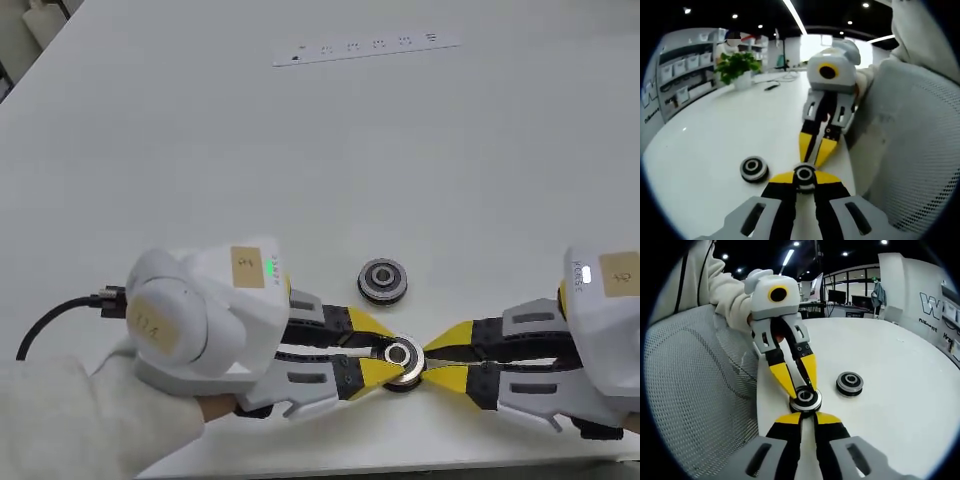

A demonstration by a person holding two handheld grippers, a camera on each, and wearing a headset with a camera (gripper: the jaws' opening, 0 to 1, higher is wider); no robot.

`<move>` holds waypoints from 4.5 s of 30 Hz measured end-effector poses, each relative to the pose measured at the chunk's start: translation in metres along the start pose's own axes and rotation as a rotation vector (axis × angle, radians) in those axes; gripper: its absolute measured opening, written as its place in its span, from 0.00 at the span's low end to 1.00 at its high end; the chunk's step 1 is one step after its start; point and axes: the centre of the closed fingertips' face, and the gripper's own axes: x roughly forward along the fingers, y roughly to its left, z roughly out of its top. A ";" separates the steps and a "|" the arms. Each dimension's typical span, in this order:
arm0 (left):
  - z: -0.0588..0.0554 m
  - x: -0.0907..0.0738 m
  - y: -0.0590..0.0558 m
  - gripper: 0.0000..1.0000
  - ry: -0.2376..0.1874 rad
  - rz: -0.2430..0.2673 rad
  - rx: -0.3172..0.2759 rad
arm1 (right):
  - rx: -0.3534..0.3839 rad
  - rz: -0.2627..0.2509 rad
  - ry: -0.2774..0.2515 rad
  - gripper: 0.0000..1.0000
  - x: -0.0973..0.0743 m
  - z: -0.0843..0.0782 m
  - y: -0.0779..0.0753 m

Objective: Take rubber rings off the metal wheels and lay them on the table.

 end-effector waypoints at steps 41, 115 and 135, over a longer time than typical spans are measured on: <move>-0.002 0.001 0.001 0.13 -0.011 0.009 -0.003 | 0.693 0.018 -0.176 0.00 -0.008 0.006 -0.009; -0.002 0.000 0.000 0.13 -0.092 -0.008 -0.001 | 0.633 0.074 -0.228 0.00 -0.008 0.021 -0.001; -0.001 0.000 -0.001 0.13 -0.085 -0.007 0.010 | 0.615 0.085 -0.249 0.00 -0.009 0.027 0.001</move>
